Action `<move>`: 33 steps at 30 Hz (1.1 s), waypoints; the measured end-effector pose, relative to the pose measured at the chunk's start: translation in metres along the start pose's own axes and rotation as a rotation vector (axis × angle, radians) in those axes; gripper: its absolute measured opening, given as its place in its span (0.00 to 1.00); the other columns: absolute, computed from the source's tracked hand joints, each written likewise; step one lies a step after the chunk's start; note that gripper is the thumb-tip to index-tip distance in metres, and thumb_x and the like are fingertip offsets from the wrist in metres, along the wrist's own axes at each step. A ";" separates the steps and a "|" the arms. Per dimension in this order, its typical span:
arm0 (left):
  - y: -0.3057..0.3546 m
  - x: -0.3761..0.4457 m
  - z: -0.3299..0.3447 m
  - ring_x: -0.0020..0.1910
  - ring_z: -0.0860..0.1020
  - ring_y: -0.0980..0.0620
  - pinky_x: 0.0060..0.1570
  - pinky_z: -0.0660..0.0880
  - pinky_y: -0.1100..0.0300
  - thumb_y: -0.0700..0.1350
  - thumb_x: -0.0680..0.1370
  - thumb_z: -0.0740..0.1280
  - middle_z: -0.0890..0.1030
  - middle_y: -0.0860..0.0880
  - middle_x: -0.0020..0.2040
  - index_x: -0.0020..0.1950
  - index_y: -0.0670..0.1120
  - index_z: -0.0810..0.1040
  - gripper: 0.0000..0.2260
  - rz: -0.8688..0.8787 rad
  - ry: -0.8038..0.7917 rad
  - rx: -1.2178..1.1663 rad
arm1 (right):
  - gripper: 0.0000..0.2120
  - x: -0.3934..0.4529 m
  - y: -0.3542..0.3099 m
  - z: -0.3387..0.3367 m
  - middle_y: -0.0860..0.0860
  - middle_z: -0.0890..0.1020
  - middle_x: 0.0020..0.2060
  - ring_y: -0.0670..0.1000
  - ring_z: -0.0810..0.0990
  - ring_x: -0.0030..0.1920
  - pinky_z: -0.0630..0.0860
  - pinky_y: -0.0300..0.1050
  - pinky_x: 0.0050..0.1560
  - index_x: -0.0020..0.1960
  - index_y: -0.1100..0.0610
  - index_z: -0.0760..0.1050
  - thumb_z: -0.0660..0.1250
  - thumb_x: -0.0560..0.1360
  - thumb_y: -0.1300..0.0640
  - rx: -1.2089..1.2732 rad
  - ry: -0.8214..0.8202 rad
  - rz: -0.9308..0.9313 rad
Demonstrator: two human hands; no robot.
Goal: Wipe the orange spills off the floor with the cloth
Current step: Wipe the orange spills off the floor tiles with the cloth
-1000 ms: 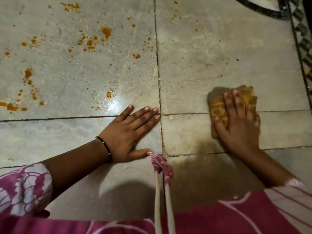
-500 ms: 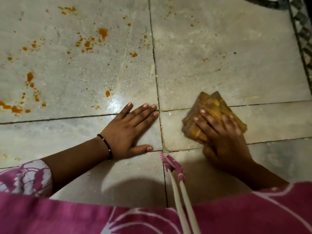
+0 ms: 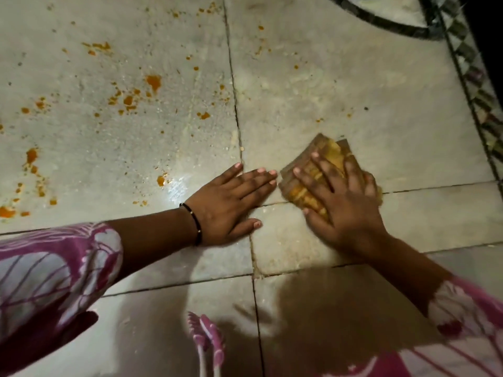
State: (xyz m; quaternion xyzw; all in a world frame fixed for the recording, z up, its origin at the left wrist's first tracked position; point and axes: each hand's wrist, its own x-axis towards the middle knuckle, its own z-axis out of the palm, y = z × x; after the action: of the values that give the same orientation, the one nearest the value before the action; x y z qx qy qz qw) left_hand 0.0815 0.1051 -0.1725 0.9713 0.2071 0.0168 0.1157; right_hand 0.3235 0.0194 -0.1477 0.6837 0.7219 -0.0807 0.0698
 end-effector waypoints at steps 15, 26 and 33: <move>-0.003 -0.002 0.004 0.76 0.55 0.51 0.74 0.52 0.47 0.59 0.79 0.52 0.57 0.48 0.77 0.76 0.45 0.56 0.30 0.002 0.032 -0.043 | 0.29 0.129 0.021 -0.031 0.53 0.49 0.77 0.65 0.47 0.73 0.51 0.68 0.67 0.76 0.41 0.47 0.48 0.77 0.37 0.046 0.036 0.336; -0.004 -0.003 0.006 0.76 0.55 0.51 0.74 0.53 0.48 0.60 0.79 0.54 0.57 0.48 0.77 0.76 0.45 0.58 0.30 -0.006 0.060 -0.067 | 0.29 0.056 0.062 -0.016 0.52 0.55 0.75 0.65 0.57 0.68 0.57 0.64 0.63 0.74 0.37 0.52 0.48 0.73 0.35 0.056 0.144 0.444; -0.004 -0.002 0.004 0.75 0.57 0.51 0.73 0.54 0.47 0.60 0.78 0.56 0.59 0.48 0.76 0.76 0.45 0.59 0.30 -0.008 0.057 -0.073 | 0.27 0.127 -0.008 -0.031 0.55 0.51 0.76 0.65 0.50 0.72 0.49 0.67 0.67 0.75 0.40 0.50 0.49 0.78 0.38 0.038 0.056 0.192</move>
State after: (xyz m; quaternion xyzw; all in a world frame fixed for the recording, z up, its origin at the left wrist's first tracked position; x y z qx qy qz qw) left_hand 0.0782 0.1071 -0.1774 0.9647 0.2136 0.0516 0.1452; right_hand 0.3084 0.1500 -0.1438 0.7528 0.6533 -0.0681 0.0438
